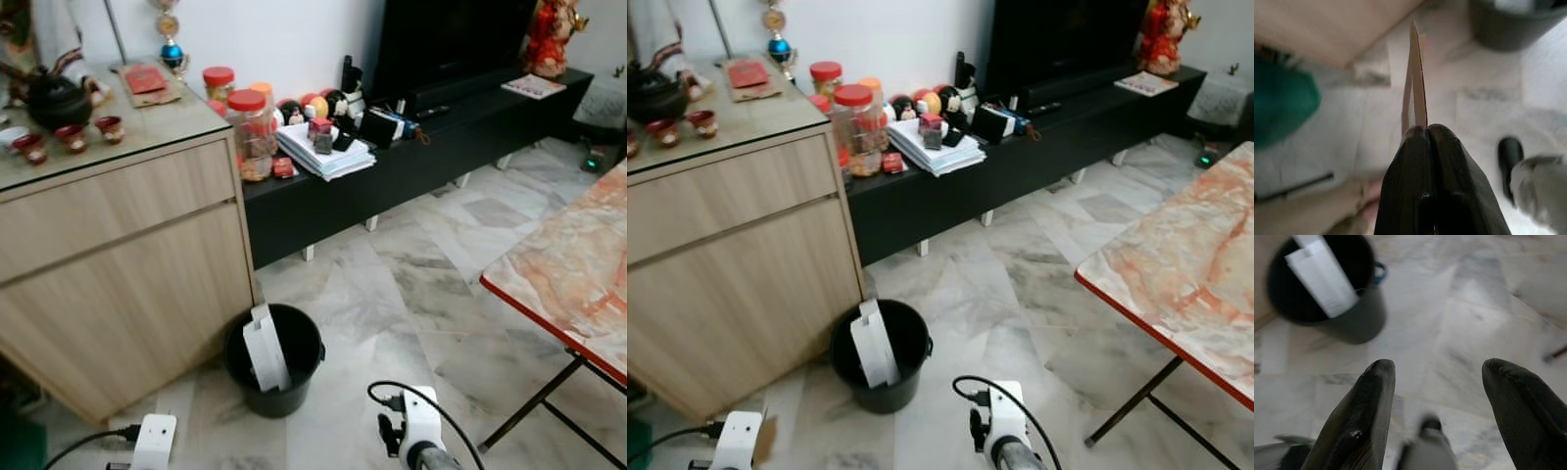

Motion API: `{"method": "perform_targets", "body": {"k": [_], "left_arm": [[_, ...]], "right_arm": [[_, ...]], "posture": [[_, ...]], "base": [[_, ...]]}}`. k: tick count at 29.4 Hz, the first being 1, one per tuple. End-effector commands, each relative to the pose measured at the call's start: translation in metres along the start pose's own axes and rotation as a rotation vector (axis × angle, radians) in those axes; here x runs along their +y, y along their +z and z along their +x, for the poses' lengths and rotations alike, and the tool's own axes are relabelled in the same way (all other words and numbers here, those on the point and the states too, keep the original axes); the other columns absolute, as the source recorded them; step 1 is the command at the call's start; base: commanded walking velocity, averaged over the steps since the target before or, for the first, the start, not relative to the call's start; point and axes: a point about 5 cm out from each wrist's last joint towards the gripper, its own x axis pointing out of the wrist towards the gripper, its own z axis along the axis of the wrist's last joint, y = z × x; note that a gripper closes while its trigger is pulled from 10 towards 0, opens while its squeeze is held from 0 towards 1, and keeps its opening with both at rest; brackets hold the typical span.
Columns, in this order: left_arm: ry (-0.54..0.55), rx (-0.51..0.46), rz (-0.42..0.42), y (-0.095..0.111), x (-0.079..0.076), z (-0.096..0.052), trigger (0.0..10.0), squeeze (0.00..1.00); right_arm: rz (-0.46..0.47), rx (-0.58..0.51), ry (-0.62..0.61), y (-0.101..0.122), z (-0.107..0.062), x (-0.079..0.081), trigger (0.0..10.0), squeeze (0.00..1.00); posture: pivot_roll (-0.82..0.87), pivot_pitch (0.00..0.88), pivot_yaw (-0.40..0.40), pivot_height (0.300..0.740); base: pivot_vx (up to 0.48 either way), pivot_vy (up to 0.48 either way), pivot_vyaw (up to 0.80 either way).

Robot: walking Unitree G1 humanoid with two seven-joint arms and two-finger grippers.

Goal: Picking trash to rubbish bin

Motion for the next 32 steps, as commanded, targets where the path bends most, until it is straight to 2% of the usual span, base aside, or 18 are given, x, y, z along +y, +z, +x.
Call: {"method": "perform_targets", "body": {"k": [1,9,12,15,19,21,22,23,24,25,27,29,32], "left_arm": [[-0.027,-0.007,0.009,0.004,-0.009,0.0,10.0,0.0],[-0.028,-0.015,0.006,0.006,-0.01,0.001,10.0,0.0],[-0.027,-0.022,0.007,0.008,-0.01,0.001,10.0,0.0],[-0.027,-0.041,0.011,0.013,-0.01,0.001,10.0,0.0],[-0.043,-0.096,0.059,0.026,-0.013,0.002,10.0,0.0],[-0.057,-0.155,0.099,0.041,-0.018,0.003,10.0,0.0],[-0.076,-0.234,0.13,0.059,-0.024,0.002,10.0,0.0],[-0.076,-0.234,0.13,0.059,-0.024,0.002,10.0,0.0],[-0.09,-0.286,0.152,0.07,-0.028,0.001,10.0,0.0],[-0.122,-0.378,0.162,0.09,-0.035,-0.001,10.0,0.0],[-0.151,-0.452,0.16,0.108,-0.04,-0.005,10.0,0.0],[-0.195,-0.561,0.138,0.137,-0.049,-0.012,10.0,0.0],[-0.274,-0.659,0.128,0.162,-0.061,-0.021,10.0,0.0]], "right_arm": [[-0.012,-0.002,-0.014,0.002,0.0,-0.006,10.0,0.0],[-0.022,-0.007,-0.008,0.004,0.001,-0.004,10.0,0.0],[-0.014,-0.014,-0.002,0.005,0.001,-0.003,10.0,0.0],[-0.014,-0.015,-0.005,0.006,0.001,-0.004,10.0,0.0],[-0.021,-0.039,0.006,0.012,0.002,-0.002,10.0,0.0],[-0.037,-0.06,0.025,0.019,0.004,0.0,10.0,0.0],[-0.066,-0.094,0.056,0.03,0.006,0.005,10.0,0.0],[-0.066,-0.094,0.056,0.03,0.006,0.005,10.0,0.0],[-0.081,-0.119,0.074,0.036,0.007,0.008,10.0,0.0],[-0.093,-0.152,0.088,0.047,0.008,0.011,10.0,0.0],[-0.098,-0.181,0.094,0.056,0.009,0.012,10.0,0.0],[-0.105,-0.234,0.106,0.073,0.01,0.016,10.0,0.0],[-0.128,-0.299,0.112,0.091,0.01,0.02,10.0,0.0]], "posture": [[-0.01,0.0,-0.013,0.74],[-0.01,0.013,-0.019,0.74],[-0.01,0.017,-0.02,0.74],[-0.01,0.019,-0.021,0.74],[-0.01,0.019,-0.021,0.74],[-0.01,0.024,-0.022,0.74],[-0.01,0.03,-0.023,0.74],[-0.01,0.03,-0.023,0.74],[-0.01,0.03,-0.023,0.74],[-0.02,0.034,-0.026,0.74],[-0.01,0.034,-0.027,0.74],[-0.01,0.035,-0.03,0.74],[-0.01,0.035,-0.03,0.74]], "base": [[0.42,0.0,0.0],[0.417,0.0,0.53],[0.419,0.0,0.0],[0.42,0.0,0.0],[0.42,0.0,0.0],[0.42,0.0,0.0],[0.394,0.0,0.0],[0.394,0.0,0.0],[0.266,0.0,0.0],[0.0,0.0,0.0],[0.0,0.0,0.0],[0.0,0.0,0.0],[0.0,0.0,0.0]]}}
